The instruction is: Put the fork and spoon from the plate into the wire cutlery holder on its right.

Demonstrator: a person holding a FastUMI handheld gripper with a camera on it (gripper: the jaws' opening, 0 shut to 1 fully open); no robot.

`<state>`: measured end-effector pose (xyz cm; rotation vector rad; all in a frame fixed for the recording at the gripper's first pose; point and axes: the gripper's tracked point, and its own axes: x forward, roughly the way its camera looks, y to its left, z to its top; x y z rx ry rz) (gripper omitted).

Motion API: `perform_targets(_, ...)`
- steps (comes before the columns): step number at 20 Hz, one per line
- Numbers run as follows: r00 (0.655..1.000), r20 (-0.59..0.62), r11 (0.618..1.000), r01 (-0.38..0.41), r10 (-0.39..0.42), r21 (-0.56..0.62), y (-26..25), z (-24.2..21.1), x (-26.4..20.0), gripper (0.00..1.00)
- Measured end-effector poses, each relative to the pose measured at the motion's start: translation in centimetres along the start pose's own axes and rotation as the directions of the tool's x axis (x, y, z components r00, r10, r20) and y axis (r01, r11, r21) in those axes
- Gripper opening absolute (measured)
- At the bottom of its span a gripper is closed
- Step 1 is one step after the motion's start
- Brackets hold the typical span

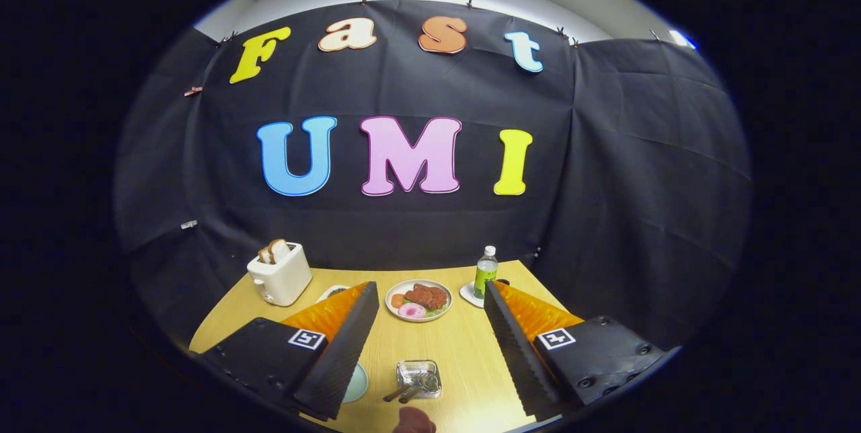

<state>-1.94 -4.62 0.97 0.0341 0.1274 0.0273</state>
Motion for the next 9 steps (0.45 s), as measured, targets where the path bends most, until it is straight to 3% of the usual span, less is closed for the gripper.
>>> perform_targets(9,1.000,0.002,1.000,-0.003,0.003,-0.001,0.29,0.13,-0.42,0.98)
